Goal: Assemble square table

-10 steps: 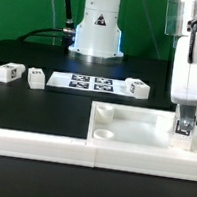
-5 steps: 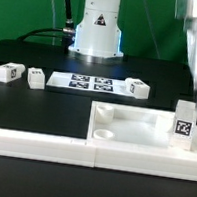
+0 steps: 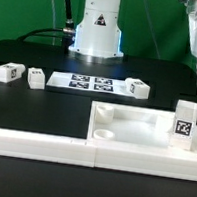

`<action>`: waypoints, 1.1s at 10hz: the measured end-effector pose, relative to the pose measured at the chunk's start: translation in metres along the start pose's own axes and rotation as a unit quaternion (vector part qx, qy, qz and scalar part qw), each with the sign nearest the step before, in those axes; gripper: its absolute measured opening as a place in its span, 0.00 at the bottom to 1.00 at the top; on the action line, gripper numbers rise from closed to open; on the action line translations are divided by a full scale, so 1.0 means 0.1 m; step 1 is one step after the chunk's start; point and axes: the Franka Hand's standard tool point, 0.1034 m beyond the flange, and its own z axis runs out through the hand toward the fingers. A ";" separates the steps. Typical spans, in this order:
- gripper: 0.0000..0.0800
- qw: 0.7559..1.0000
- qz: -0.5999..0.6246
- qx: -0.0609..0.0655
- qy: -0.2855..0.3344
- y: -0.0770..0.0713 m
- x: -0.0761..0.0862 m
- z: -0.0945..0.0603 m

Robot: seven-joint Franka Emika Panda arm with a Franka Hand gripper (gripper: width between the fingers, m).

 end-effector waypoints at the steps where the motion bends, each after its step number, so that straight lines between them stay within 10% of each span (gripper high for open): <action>1: 0.81 1.000 0.000 0.000 0.000 0.00 0.00 0.00; 11: 0.81 0.987 -0.159 -0.003 0.000 0.41 0.01 -0.12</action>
Offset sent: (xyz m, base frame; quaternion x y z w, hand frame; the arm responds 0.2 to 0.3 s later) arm 0.0000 0.0000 0.0000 0.0000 0.0000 0.0000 1.0000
